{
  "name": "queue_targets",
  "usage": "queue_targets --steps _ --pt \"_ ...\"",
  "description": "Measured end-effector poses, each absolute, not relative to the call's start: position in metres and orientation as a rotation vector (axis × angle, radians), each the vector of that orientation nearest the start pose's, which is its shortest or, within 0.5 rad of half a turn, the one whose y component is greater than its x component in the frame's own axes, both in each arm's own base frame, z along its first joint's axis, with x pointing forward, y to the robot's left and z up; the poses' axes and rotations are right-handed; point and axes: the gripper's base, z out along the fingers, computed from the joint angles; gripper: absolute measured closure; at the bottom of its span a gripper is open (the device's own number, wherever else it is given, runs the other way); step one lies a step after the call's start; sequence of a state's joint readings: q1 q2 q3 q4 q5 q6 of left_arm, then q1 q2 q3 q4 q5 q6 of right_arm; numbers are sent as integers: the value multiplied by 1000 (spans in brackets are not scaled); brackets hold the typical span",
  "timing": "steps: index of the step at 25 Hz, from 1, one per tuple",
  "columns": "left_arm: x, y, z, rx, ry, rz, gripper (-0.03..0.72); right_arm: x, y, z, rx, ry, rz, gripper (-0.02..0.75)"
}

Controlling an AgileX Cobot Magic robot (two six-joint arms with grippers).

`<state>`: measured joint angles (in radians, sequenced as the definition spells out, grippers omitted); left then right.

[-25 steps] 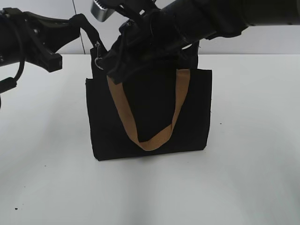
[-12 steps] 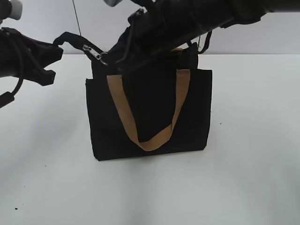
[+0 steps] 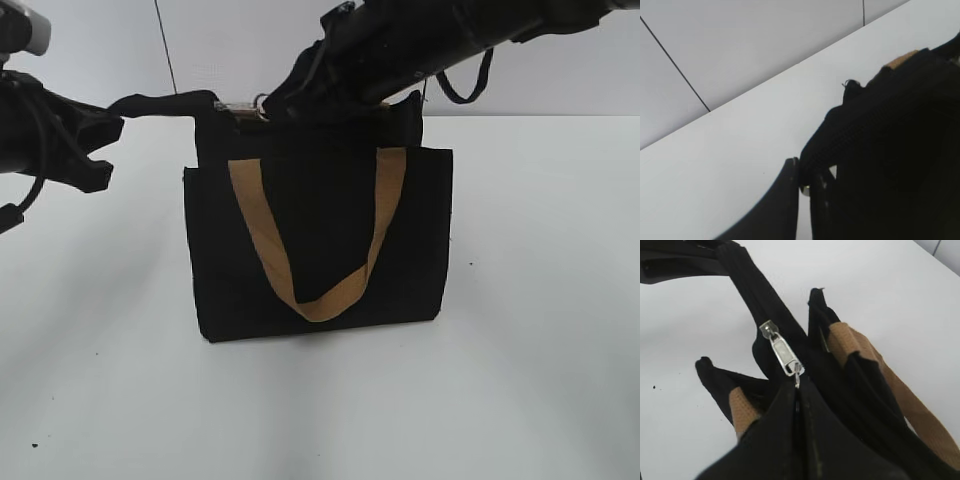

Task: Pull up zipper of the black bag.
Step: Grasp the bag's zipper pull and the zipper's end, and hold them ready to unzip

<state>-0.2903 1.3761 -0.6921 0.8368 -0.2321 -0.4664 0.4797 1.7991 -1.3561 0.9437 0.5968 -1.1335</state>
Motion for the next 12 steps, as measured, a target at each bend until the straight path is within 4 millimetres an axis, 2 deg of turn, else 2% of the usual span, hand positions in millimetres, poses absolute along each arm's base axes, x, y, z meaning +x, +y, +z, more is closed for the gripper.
queue_targets --steps 12 --pt "267 -86 237 712 1994 -17 659 355 173 269 -980 2161 664 751"
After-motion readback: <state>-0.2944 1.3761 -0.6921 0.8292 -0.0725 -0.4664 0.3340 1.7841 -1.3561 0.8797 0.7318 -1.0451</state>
